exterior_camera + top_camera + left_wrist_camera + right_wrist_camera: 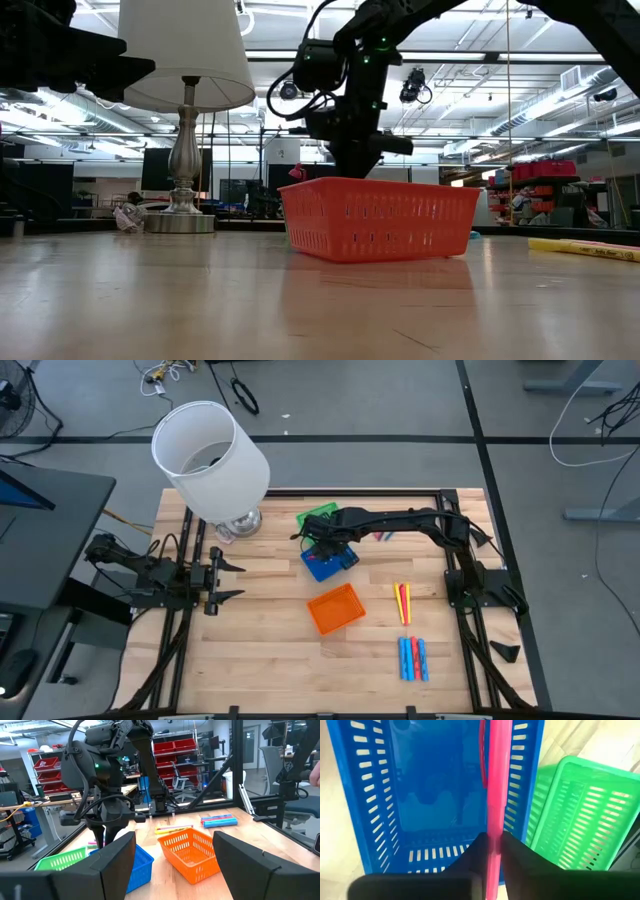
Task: Pick & Place Markers
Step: Put the left pink pen into the blue bin, then put the right yellow pen into the blue bin
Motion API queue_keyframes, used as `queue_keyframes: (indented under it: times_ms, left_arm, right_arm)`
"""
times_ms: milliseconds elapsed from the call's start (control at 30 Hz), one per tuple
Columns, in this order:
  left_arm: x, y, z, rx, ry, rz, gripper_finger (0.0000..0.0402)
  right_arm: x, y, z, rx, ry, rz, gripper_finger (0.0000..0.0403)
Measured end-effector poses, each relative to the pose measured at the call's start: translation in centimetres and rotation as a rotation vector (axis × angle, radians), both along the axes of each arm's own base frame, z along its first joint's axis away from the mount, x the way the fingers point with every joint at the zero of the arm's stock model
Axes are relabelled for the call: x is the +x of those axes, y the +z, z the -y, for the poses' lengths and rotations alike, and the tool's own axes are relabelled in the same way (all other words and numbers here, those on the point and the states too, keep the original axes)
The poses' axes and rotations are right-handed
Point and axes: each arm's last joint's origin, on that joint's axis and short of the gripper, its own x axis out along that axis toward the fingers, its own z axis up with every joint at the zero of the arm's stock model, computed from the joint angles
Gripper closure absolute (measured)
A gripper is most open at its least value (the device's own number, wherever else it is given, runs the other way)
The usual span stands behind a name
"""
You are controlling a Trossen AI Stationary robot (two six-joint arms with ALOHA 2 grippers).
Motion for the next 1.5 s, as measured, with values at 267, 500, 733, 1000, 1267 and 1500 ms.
queue_keyframes:
  times_ms: [267, 500, 733, 1000, 1267, 1500]
  left_arm:
    - [0.0, 0.0, 0.0, 0.0, 0.0, 0.0, 0.0129]
    - [0.0, 0.0, 0.0, 0.0, 0.0, 0.0, 0.0129]
    - [0.0, 0.0, 0.0, 0.0, 0.0, 0.0, 0.0129]
    - [0.0, 0.0, 0.0, 0.0, 0.0, 0.0, 0.0129]
    - [0.0, 0.0, 0.0, 0.0, 0.0, 0.0, 0.0129]
    - [0.0, 0.0, 0.0, 0.0, 0.0, 0.0, 0.0129]
  right_arm:
    - [0.2, 0.1, 0.0, -0.005, 0.001, 0.025, 0.0317]
    - [0.2, 0.1, 0.0, -0.004, -0.008, 0.027, 0.0293]
    - [0.1, 0.1, -0.2, 0.007, -0.055, 0.029, 0.028]
    - [-1.0, 1.9, -0.4, 0.056, -0.284, 0.064, 0.0284]
    - [-1.5, 3.1, -0.5, 0.136, -0.674, 0.176, 0.0284]
    - [-1.9, 3.8, -0.6, 0.217, -1.036, 0.27, 0.0284]
